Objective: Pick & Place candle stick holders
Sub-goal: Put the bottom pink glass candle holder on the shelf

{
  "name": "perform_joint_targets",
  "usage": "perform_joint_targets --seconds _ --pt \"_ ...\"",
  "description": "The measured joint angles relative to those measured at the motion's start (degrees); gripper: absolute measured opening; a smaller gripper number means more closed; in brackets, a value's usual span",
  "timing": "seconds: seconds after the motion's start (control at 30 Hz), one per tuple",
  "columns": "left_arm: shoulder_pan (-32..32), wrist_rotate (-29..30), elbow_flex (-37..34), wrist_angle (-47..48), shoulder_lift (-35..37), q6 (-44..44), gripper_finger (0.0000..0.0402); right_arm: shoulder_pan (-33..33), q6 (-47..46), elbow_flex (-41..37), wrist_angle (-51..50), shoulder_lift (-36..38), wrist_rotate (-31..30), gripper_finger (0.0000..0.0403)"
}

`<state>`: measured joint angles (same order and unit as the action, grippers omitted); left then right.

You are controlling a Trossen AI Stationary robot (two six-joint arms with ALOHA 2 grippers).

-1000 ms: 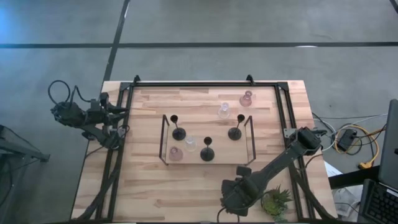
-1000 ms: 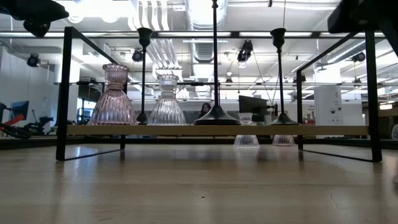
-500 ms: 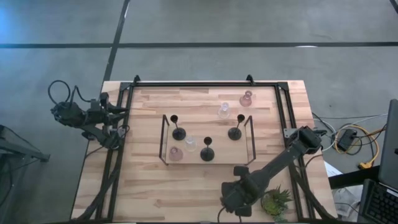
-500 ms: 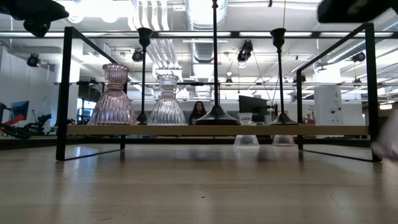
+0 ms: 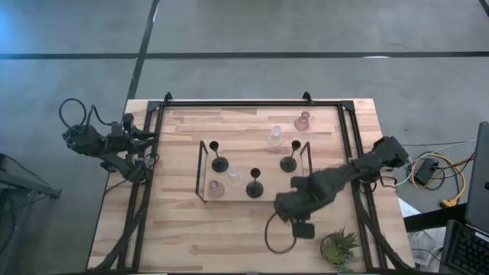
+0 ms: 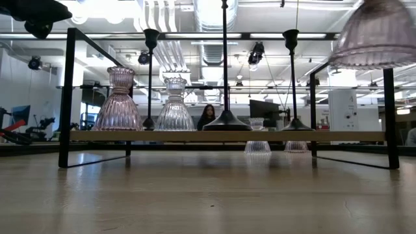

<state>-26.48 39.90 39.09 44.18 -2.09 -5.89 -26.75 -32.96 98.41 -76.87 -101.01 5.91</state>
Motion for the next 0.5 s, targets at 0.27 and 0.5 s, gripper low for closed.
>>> perform_joint_targets --seconds 0.27,0.5 --pt "0.0 0.0 0.0 0.0 0.0 0.0 0.0088 6.8 -2.8 -0.9 0.3 1.9 0.3 0.0019" --pt "0.0 0.0 0.0 0.0 0.0 0.0 0.0089 10.8 -3.9 -2.3 -2.0 1.6 1.8 0.0019"
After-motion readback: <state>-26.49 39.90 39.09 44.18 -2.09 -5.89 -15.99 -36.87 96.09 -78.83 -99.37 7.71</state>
